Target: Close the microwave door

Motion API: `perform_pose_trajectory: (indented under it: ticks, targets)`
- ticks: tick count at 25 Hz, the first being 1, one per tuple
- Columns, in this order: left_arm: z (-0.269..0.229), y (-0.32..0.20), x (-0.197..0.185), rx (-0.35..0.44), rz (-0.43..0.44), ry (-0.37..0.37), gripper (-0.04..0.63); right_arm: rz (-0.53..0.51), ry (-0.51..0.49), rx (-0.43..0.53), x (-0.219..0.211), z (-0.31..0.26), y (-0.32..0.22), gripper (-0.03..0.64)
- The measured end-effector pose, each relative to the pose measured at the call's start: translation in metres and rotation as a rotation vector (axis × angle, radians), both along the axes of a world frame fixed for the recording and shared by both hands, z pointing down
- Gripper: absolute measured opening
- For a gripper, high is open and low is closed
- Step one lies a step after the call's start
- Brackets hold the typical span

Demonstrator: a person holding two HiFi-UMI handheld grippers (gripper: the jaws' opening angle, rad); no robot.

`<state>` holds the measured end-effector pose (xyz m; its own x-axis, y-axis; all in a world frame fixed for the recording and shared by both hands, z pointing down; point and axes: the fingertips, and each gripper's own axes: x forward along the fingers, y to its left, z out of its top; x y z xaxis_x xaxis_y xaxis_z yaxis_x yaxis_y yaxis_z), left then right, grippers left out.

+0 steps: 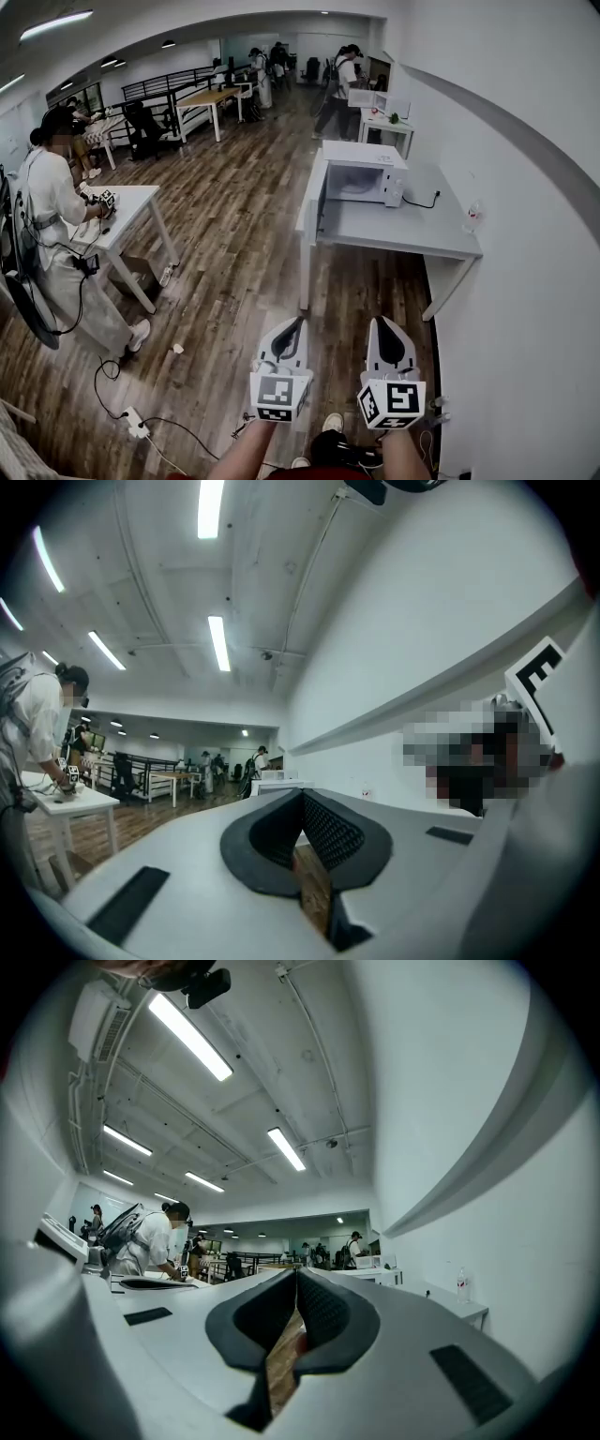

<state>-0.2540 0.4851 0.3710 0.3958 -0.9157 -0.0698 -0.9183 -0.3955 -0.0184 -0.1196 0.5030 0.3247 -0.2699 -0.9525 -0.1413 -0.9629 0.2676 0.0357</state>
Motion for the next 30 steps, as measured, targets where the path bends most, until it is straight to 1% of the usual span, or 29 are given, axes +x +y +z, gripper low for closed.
perform_pose_trajectory:
  ticks: [6,12,16,22,30]
  targets:
    - [0.001,-0.040,0.009,0.004,-0.011,-0.006,0.026,-0.013,0.003,-0.006,0.007,0.006,-0.040,0.028]
    - [-0.004,-0.093,0.029,0.011,-0.014,-0.001,0.026,-0.023,-0.008,-0.005,0.026,0.002,-0.095,0.029]
    - [-0.014,-0.133,0.044,0.017,-0.030,0.002,0.026,-0.028,-0.016,-0.004,0.042,-0.002,-0.135,0.028]
    - [-0.022,-0.185,0.068,0.033,-0.060,-0.012,0.026,-0.041,-0.029,-0.004,0.068,-0.004,-0.191,0.029]
    - [-0.012,-0.231,0.077,0.025,-0.104,-0.022,0.026,-0.065,-0.022,-0.023,0.082,0.008,-0.236,0.029]
